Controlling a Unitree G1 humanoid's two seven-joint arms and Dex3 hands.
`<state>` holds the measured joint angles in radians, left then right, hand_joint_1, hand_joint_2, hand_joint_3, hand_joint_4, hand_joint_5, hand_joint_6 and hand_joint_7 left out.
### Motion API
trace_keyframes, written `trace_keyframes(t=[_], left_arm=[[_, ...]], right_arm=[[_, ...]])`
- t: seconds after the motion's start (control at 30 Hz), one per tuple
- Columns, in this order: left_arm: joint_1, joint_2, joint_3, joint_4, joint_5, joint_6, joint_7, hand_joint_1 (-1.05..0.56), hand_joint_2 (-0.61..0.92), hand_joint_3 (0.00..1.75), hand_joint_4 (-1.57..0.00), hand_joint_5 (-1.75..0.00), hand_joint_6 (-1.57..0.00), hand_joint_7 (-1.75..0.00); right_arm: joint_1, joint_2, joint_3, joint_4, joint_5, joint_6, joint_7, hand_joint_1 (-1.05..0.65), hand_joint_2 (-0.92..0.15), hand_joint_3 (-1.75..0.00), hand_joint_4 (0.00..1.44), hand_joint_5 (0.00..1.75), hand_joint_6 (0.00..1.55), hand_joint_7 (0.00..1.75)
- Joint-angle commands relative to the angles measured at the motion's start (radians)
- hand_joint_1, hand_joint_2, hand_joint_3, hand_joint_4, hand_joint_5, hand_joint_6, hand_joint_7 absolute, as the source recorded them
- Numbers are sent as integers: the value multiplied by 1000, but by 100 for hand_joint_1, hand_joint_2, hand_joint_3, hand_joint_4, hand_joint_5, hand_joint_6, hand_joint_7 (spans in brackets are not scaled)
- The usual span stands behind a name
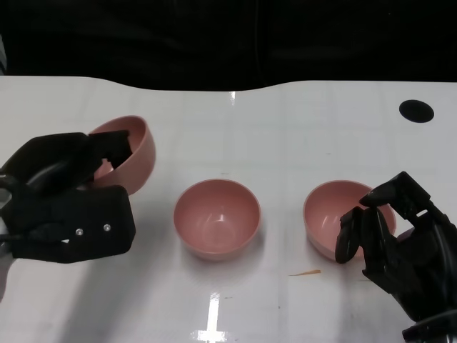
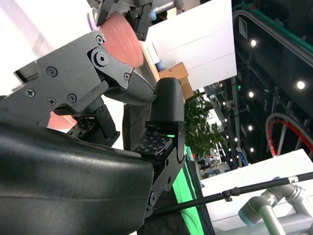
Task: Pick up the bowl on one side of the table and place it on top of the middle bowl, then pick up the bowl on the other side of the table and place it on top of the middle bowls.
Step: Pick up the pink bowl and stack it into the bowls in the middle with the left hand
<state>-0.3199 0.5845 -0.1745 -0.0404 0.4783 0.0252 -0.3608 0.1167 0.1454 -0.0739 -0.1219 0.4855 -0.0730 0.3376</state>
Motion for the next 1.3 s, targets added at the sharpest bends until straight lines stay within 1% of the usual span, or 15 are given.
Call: trace_keyframes(t=[0.03,0.17,0.23,0.43,0.7,0.73,0.77,0.8,0.87,0.93,0.97,1.03,1.17,1.23,1.3], left_arm=[[-31,27,16,-61,-32,3,-68,-1,88,42,-63,-175,-48,-174],[-58,23,6,-105,-53,3,-120,2,77,60,-63,-175,-53,-168],[-75,22,-11,-112,-34,-4,-129,4,74,62,-63,-175,-54,-167],[-125,1,-72,-130,21,22,-163,1,73,63,-63,-175,-49,-169],[-172,-15,-124,-75,30,-55,-179,-1,74,58,-65,-175,-55,-162],[-177,-14,-132,-68,35,-64,-182,-2,77,53,-71,-156,-60,-147],[-182,-12,-141,-59,42,-81,-180,-2,82,41,-83,-125,-70,-121],[-187,-10,-151,-47,51,-98,-178,-2,86,33,-92,-101,-79,-99],[-194,-9,-163,-29,63,-114,-181,-2,91,24,-106,-54,-94,-58],[-199,-10,-168,-16,70,-124,-187,-3,92,25,-108,-24,-100,-29],[-202,-10,-172,-8,75,-129,-188,-4,92,25,-109,-17,-102,-21],[-207,-11,-177,4,84,-140,-187,-4,92,26,-112,-14,-105,-18],[-214,-16,-196,34,111,-162,-189,-4,92,15,-121,-16,-110,-15],[-215,-23,-203,46,119,-161,-192,-4,92,14,-103,-71,-106,-40],[-214,-29,-208,57,123,-164,-188,-3,92,14,-103,-67,-103,-43]], right_arm=[[3,-5,-4,-4,13,-6,5,-10,-59,-110,86,175,77,142],[5,-4,-2,-7,11,-6,5,-10,-59,-110,86,175,77,142],[6,-3,-1,-10,13,-2,3,-11,-59,-109,86,175,77,142],[3,-7,-2,-7,15,-1,8,-10,-59,-109,86,175,77,141],[9,3,5,-17,6,-1,-10,-10,-58,-110,86,175,77,141],[10,3,6,-20,5,2,-14,-10,-58,-110,87,175,78,141],[10,4,7,-20,6,2,-15,-10,-58,-110,87,175,78,141],[10,4,8,-18,7,-2,-12,-10,-58,-110,87,175,78,141],[11,5,11,-15,7,-9,-9,-10,-58,-110,87,175,78,142],[14,5,14,-17,6,-12,-8,-10,-58,-111,87,175,77,142],[15,6,16,-20,2,-11,-12,-10,-58,-111,87,175,77,142],[18,6,18,-25,-2,-9,-20,-10,-58,-111,87,175,77,142],[18,11,26,-29,-10,-11,-31,-11,-58,-110,86,175,78,142],[16,13,28,-27,-13,-16,-31,-11,-58,-111,87,175,78,143],[14,14,30,-24,-14,-21,-27,-12,-58,-111,87,175,77,143]])
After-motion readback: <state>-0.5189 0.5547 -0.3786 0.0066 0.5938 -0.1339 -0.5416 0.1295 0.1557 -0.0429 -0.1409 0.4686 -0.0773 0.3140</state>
